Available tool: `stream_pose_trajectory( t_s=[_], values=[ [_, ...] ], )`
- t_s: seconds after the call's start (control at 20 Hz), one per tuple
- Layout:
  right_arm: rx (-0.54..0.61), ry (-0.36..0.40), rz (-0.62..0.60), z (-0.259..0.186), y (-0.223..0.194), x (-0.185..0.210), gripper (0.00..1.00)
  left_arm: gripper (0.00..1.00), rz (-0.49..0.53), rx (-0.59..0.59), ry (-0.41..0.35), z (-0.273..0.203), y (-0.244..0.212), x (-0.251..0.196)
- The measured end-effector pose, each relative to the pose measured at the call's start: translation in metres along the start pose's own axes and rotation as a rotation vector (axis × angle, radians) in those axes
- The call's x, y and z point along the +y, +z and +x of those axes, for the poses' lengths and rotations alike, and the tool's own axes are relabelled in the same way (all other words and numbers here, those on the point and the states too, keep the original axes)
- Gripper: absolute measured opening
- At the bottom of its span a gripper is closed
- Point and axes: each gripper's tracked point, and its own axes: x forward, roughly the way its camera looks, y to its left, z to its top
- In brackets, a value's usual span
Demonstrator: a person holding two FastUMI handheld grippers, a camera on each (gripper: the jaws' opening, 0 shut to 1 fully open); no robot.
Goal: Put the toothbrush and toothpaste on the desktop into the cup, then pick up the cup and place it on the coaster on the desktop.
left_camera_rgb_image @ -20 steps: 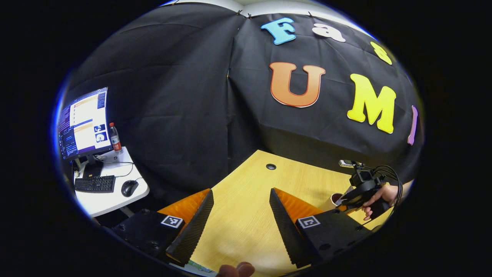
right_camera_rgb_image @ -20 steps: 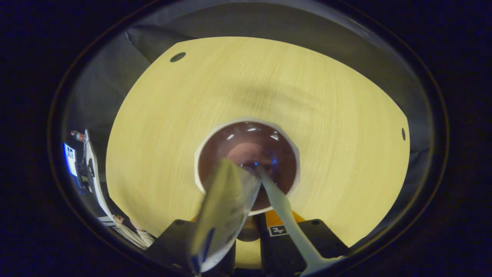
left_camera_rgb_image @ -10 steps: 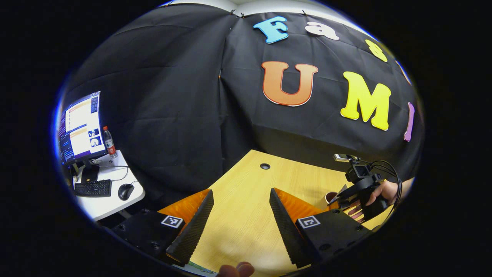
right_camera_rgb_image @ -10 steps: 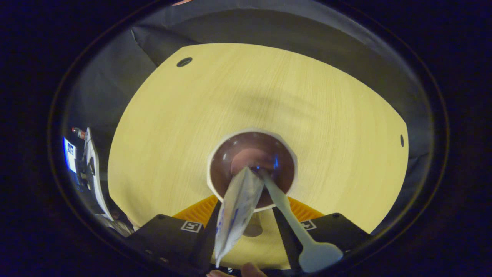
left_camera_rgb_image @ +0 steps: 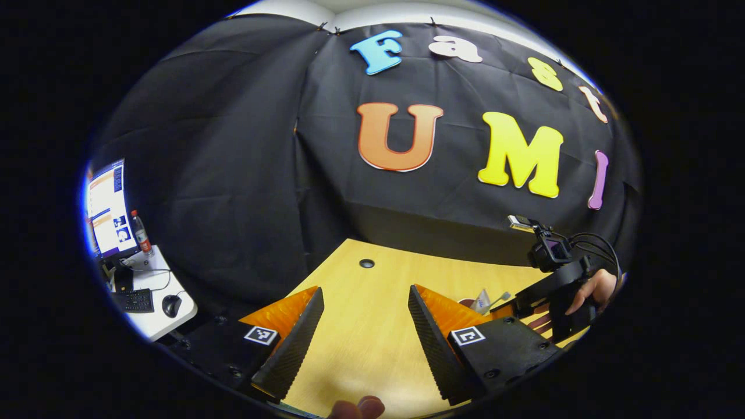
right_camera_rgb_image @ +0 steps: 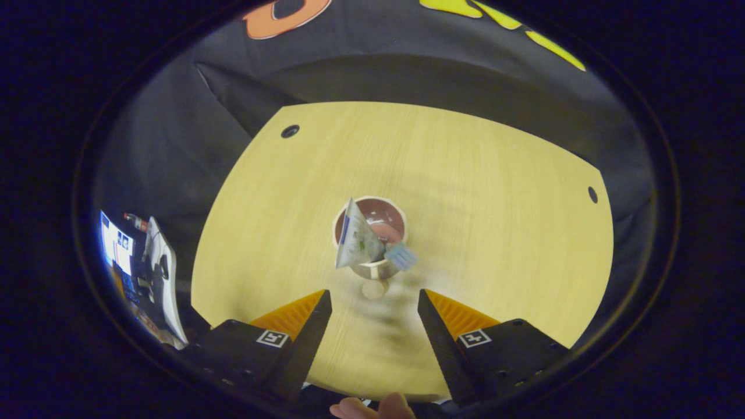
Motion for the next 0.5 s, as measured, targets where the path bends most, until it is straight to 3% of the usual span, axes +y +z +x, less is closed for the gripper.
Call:
stream_pose_trajectory(
  t_s=[0.3,0.5],
  values=[
    [-0.277,-0.092,0.071,-0.096,0.014,-0.067,0.89,0.93,0.043,-0.045,-0.152,0.005,0.035,-0.084],
    [-0.534,-0.169,0.129,-0.165,0.039,-0.111,0.89,0.92,0.095,-0.113,-0.239,-0.003,0.069,-0.138]
  ],
)
